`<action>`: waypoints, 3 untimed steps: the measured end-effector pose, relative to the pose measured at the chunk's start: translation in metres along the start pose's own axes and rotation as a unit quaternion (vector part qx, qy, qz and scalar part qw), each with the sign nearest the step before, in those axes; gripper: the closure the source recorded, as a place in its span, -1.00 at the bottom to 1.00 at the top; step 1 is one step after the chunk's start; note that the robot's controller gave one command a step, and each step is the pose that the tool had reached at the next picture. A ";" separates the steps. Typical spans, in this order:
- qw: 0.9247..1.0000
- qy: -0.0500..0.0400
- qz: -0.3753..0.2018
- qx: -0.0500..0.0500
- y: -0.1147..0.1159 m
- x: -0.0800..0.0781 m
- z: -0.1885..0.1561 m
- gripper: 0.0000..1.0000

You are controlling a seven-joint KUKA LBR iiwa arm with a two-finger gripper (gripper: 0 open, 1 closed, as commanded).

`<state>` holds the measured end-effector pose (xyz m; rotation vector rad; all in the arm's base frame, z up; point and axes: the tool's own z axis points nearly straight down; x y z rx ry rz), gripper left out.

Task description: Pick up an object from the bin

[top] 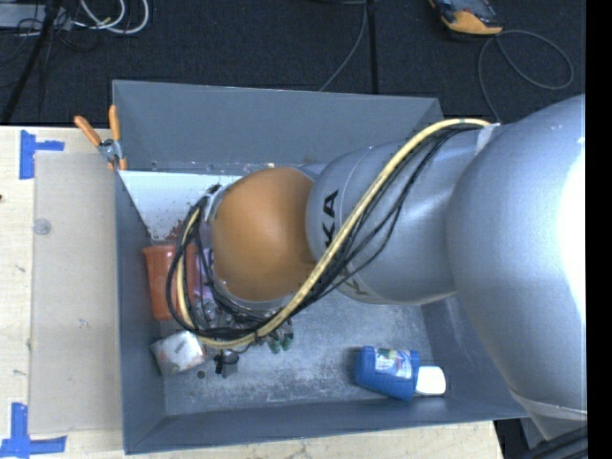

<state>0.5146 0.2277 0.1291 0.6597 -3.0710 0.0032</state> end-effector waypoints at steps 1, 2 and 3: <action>1.000 0.001 -0.010 0.000 -0.004 -0.001 -0.057 1.00; 1.000 -0.001 -0.006 0.000 0.010 -0.011 -0.093 1.00; 1.000 -0.002 -0.008 -0.001 0.012 -0.013 -0.093 1.00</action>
Offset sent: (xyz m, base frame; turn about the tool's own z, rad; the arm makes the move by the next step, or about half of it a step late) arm 0.0053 0.0139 0.0928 -0.0132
